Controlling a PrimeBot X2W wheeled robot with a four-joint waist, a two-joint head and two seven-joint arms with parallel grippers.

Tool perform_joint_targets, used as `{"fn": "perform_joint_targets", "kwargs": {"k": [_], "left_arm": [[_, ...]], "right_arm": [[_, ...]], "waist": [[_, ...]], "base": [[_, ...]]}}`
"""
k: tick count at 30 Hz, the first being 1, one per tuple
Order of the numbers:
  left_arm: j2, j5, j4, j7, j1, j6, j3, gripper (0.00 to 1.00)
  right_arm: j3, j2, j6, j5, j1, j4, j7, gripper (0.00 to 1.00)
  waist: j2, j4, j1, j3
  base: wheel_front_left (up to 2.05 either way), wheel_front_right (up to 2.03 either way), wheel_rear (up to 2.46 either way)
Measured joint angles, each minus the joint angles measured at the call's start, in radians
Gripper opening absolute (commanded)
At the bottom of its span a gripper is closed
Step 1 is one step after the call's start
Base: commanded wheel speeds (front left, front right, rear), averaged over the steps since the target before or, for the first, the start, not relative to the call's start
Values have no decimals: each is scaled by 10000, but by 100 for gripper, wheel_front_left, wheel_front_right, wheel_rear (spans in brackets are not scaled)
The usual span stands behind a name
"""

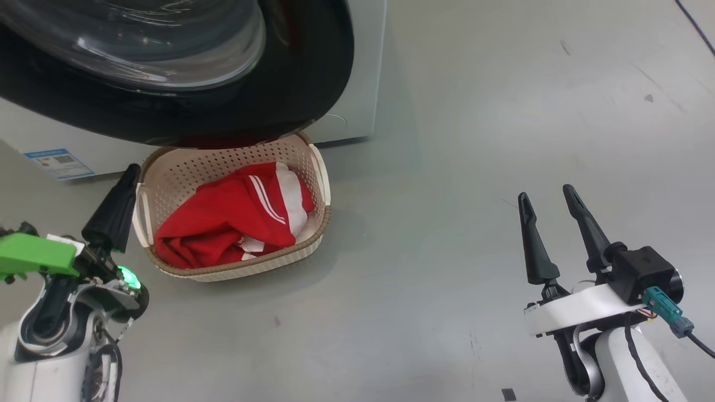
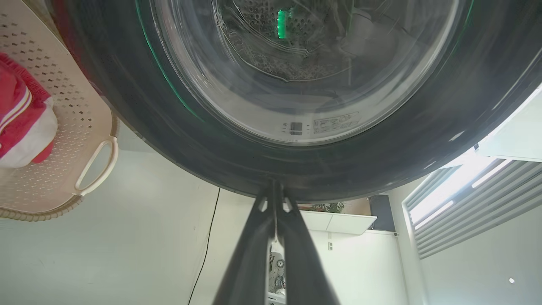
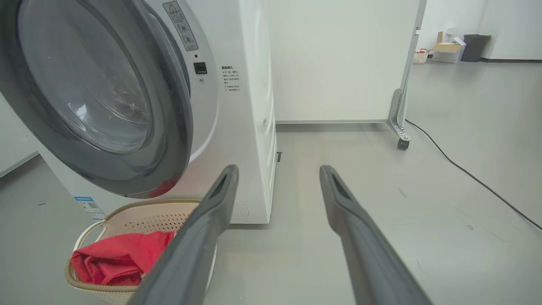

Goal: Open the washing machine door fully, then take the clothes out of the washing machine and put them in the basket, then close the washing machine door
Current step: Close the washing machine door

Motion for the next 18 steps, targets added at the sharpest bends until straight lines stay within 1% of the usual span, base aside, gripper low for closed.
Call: {"fn": "perform_joint_targets", "kwargs": {"k": [2,3,4,5,6,7,8,9,14,16,18], "left_arm": [[-71,82,-111,-155,309,0,58,0],[-134,115,-236,-190,465,0,98,2],[-201,140,-362,-247,585,0,123,15],[-242,238,-483,-339,687,0,128,33],[-242,238,-483,-339,687,0,128,45],[-257,311,-614,-368,803,0,127,64],[-276,341,-717,-408,910,0,130,85],[-297,353,-834,-454,1036,0,127,100],[-500,907,-1269,-784,1660,0,123,100],[-497,1260,-1471,-915,1877,0,98,100],[-426,1824,-1728,-1340,2075,0,142,100]], "right_arm": [[-4,-2,17,-2,92,21,-2,100],[-10,-4,17,-4,147,44,0,100],[-23,-6,17,-6,192,71,0,100],[-25,-8,17,-33,245,88,0,100],[-25,-8,17,-33,245,88,0,100],[-31,-8,15,-75,313,104,0,100],[-40,-8,15,-75,371,119,0,100],[-46,-10,15,-75,423,138,0,100],[-56,-15,13,-79,671,196,0,100],[-56,-19,13,-90,759,242,0,100],[-42,-21,13,-92,816,268,0,100]], "waist": [[0,203,0,-151],[0,306,0,-230],[0,406,0,-308],[0,503,0,-387],[0,503,0,-387],[0,601,0,-471],[0,695,0,-550],[0,786,0,-631],[0,1203,0,-1032],[0,1337,0,-1199],[0,1454,0,-1366]], "base": [[0,0,0],[0,0,0],[0,0,0],[0,0,0],[0,0,0],[0,0,0],[0,0,0],[0,0,0],[0,0,0],[0,0,0],[0,0,0]]}}
